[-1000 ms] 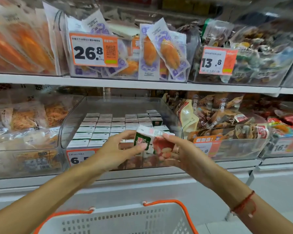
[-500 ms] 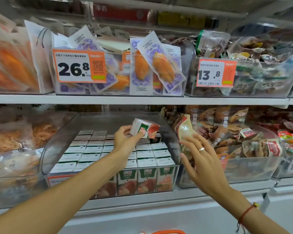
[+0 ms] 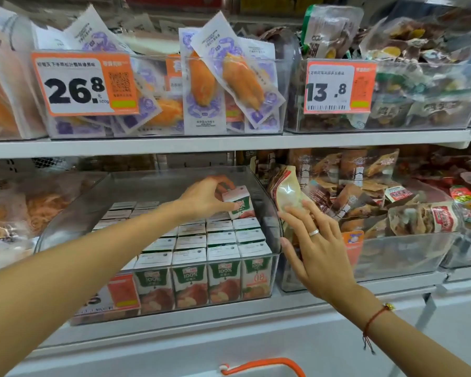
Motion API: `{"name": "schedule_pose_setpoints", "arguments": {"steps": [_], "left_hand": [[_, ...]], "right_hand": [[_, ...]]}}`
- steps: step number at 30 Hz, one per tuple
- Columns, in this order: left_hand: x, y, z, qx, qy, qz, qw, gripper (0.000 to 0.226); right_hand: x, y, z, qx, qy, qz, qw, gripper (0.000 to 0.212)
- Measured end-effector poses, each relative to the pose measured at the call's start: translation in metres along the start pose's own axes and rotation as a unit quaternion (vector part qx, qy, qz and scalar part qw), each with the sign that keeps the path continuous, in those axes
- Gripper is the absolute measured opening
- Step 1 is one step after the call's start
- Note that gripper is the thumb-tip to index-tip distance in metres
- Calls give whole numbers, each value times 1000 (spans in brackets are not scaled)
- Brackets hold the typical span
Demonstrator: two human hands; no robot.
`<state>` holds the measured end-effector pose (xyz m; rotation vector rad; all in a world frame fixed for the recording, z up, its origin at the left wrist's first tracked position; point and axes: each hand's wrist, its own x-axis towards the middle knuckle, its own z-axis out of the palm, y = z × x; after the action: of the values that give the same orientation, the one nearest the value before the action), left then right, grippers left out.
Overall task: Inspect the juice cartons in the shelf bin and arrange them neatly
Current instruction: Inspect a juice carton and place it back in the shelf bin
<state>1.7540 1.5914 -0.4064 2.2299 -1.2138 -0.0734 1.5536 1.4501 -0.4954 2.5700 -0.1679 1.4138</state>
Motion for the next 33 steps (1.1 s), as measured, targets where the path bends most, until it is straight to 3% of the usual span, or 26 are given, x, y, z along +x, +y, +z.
{"name": "schedule_pose_setpoints", "arguments": {"steps": [8,21,25,30,33], "left_hand": [[19,-8,20,68,-77,26,994,44],[32,-23,23,49,-141,39,988,35],[42,-27,19,53,-98,33,993,34],[60,-23,14,227,-152,48,961,41],[67,-15,10,277,-172,71,943,38]], "right_hand": [[0,1,3,-9,10,-1,1000,42],[0,-2,4,-12,4,8,1000,40],[-2,-2,5,-13,11,12,1000,41],[-1,-1,10,-8,27,10,1000,42],[0,0,12,-10,37,5,999,41]]}}
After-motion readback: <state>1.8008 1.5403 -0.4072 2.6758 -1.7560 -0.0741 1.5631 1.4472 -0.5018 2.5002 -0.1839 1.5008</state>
